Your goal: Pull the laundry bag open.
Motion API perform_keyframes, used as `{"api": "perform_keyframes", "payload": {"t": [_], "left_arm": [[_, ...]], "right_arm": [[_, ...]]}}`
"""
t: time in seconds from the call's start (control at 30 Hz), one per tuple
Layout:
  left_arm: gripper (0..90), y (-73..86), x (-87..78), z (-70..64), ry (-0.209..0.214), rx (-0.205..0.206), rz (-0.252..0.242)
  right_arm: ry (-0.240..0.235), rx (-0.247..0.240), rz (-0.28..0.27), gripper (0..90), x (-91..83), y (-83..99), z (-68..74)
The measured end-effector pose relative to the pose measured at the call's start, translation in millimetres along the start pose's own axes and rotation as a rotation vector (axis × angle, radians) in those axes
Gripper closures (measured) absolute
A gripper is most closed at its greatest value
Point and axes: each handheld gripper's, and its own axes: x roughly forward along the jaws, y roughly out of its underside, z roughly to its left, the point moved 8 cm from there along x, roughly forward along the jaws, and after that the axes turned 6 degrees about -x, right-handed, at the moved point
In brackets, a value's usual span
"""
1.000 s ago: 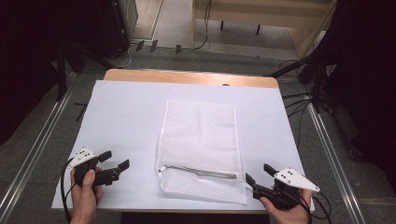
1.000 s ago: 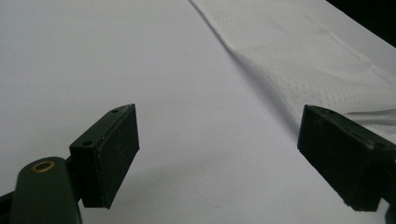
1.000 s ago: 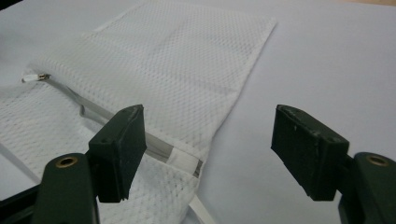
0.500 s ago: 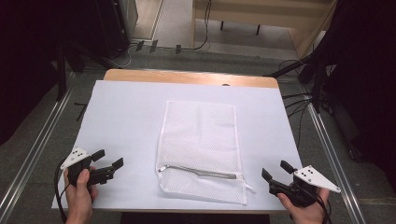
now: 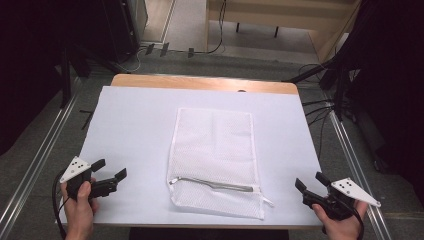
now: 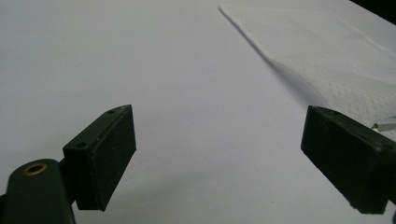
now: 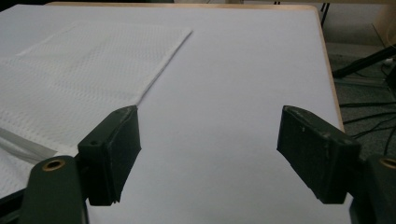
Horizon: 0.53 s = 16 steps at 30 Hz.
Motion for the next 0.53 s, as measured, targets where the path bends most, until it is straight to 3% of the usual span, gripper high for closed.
{"api": "perform_keyframes", "payload": {"t": [0.13, 0.53], "left_arm": [[10.0, -4.8, -5.3, -0.4, 0.009, 0.014, -0.042], [9.9, -3.7, -4.2, 0.5, -0.003, 0.024, -0.031]], "right_arm": [[0.02, 0.03, 0.005, 22.5, 1.0, 5.7, -10.7], [0.024, 0.037, 0.022, 22.5, 4.1, 10.9, -13.0]]}}
